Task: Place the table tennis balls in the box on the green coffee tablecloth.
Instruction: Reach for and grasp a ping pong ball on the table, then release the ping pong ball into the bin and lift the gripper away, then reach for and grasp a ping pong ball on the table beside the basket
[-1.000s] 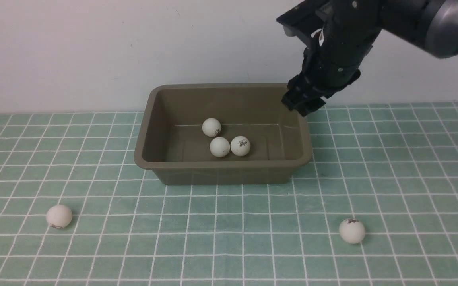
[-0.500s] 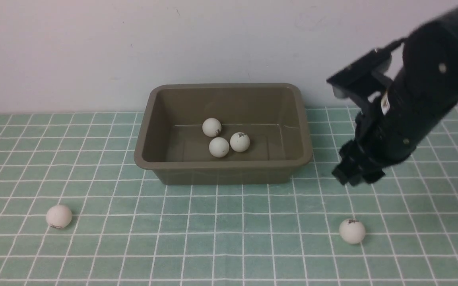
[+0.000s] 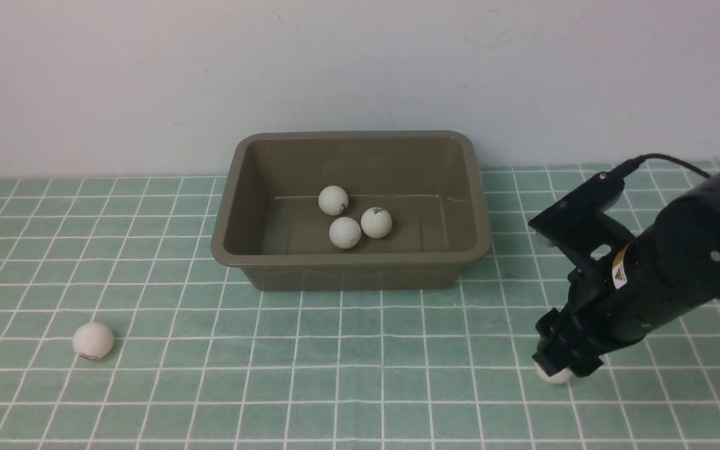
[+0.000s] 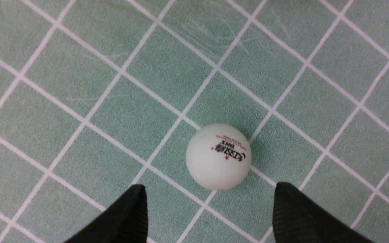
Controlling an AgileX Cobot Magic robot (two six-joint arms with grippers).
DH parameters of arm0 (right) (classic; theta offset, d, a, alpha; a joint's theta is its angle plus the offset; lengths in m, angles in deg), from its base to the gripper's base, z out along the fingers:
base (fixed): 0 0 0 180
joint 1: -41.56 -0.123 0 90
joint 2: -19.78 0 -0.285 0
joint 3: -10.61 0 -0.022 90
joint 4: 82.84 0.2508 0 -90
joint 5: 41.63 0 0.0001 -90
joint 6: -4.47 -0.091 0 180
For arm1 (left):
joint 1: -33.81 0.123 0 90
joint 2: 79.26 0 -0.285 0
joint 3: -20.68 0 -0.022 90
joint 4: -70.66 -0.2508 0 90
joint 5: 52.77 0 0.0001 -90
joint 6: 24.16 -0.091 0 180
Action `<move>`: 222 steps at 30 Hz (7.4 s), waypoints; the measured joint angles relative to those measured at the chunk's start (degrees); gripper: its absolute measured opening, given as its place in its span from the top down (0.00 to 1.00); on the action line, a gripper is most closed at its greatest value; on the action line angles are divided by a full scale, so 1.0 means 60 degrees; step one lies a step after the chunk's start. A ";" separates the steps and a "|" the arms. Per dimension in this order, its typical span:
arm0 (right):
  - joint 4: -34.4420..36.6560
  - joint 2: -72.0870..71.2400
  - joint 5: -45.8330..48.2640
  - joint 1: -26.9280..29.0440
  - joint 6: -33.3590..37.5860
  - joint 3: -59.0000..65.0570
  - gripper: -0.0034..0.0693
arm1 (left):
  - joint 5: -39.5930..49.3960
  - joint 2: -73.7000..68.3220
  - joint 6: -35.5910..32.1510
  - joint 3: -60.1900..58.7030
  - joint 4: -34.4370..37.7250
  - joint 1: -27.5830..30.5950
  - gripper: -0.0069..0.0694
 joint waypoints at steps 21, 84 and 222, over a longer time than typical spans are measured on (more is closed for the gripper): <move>-0.0847 0.2370 -0.1097 0.0010 -0.1247 0.0000 0.22 | 0.0000 0.0000 0.0000 0.0000 0.0000 0.0000 0.91; 0.2336 0.6547 0.0869 0.0010 0.1428 -0.8779 0.41 | 0.0000 0.0000 0.0000 0.0000 0.0000 0.0000 0.91; 0.3426 -0.8206 -0.5520 0.3422 0.1685 0.5520 0.97 | -0.4528 -0.0490 -0.2615 0.3684 0.4056 0.0000 0.91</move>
